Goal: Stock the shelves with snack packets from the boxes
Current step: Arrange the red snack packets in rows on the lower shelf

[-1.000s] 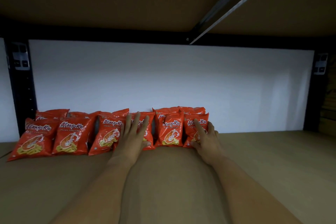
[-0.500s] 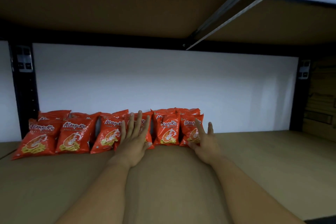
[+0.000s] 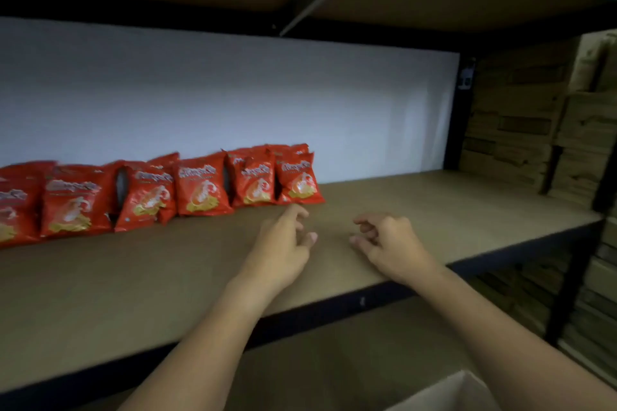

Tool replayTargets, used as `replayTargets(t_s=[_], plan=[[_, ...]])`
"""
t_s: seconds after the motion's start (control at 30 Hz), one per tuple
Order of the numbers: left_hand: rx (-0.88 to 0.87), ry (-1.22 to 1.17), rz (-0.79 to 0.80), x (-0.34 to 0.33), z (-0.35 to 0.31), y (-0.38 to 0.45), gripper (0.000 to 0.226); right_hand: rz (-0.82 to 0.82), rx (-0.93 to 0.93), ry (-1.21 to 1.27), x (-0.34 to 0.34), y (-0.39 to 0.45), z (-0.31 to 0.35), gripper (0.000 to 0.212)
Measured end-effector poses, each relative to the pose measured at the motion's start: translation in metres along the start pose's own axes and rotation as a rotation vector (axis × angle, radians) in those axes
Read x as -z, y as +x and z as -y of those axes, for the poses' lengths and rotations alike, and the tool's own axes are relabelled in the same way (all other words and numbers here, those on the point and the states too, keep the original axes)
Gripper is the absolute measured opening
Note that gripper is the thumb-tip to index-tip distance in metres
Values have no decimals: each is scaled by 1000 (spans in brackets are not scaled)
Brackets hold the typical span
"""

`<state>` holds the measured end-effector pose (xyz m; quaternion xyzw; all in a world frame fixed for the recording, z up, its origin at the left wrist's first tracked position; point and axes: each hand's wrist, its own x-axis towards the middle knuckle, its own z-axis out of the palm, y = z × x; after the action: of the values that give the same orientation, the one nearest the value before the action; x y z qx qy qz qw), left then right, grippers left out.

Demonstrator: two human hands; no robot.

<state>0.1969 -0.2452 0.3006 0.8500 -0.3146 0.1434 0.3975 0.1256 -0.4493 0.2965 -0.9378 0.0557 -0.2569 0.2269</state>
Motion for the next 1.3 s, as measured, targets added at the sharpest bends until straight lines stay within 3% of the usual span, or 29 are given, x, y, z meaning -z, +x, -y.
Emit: replayTargets(t_s=[0.23,0.37,0.57,0.7,0.8,0.97,1.17,1.3], plan=[[-187,-178,-9,-60,-80,-61,9,-159,26,-114,55,-109,-27,26],[-287,-296,144,-114,-98,-102,8,-126,-51,-130,56,-160,-67,25],[25,-233,485,-237,-39,-152,12,252,-451,-226,17,-225,-143,25],[218,-175,741,-297,-4,-193,23,532,-526,-294,-10,-268,-174,25],[260,-120,811,-330,6,-212,43,575,-547,-299,-31,-299,-198,33],[225,-101,823,-369,6,-224,50,598,-597,-423,-56,-328,-217,80],[345,-100,825,-390,7,-219,39,607,-631,-406,-65,-336,-223,70],[399,-146,857,-395,4,-218,45,588,-679,-403,-68,-339,-230,67]])
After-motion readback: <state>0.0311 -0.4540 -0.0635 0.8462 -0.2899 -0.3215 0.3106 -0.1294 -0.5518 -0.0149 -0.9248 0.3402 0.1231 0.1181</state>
